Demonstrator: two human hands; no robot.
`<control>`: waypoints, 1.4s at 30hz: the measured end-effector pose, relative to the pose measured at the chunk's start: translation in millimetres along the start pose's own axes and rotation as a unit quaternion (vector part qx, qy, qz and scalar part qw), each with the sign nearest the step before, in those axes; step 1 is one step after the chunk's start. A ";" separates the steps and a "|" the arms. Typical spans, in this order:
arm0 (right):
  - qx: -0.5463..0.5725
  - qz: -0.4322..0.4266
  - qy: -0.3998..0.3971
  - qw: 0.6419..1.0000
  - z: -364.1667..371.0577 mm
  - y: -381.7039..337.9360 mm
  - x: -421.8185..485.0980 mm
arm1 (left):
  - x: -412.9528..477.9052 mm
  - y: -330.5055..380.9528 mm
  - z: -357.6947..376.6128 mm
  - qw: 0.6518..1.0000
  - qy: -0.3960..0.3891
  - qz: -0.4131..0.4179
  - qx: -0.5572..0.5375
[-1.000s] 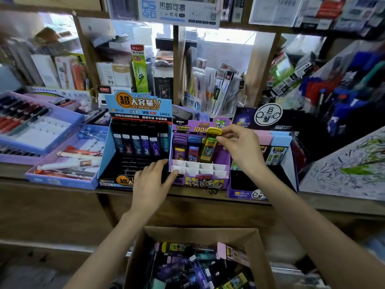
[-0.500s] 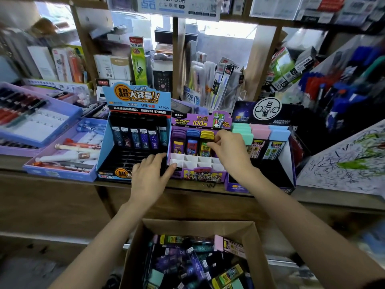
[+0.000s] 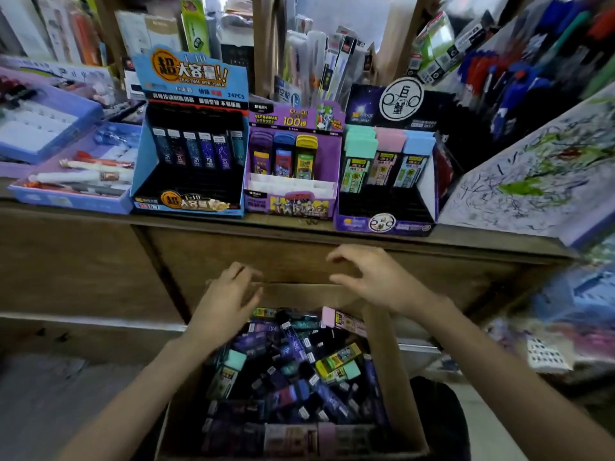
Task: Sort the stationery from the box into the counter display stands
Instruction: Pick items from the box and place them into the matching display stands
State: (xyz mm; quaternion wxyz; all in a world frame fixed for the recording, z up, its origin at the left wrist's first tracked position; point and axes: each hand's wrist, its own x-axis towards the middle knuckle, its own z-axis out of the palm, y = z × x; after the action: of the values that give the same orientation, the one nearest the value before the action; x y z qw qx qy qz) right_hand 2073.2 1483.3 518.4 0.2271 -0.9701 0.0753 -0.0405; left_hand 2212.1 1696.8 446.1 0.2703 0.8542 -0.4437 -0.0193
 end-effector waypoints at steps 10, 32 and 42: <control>0.069 0.185 -0.232 0.952 147.8 62.7 -74.4 | -72.5 -38.7 105.5 0.937 -0.282 -0.148 -0.143; 0.331 0.389 -0.157 0.845 206.5 53.4 -95.1 | -90.8 -32.1 149.3 0.930 -0.322 -0.121 -0.128; 0.421 0.388 -0.122 0.811 209.5 49.1 -92.2 | -90.5 -32.6 143.7 0.931 -0.244 -0.170 -0.211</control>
State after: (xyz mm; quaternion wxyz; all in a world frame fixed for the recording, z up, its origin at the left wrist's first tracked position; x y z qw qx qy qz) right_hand 1999.7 1546.0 305.2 0.6172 -0.6671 0.3925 0.1414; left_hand 2142.5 1717.4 289.1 0.3205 0.8090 -0.3295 -0.3665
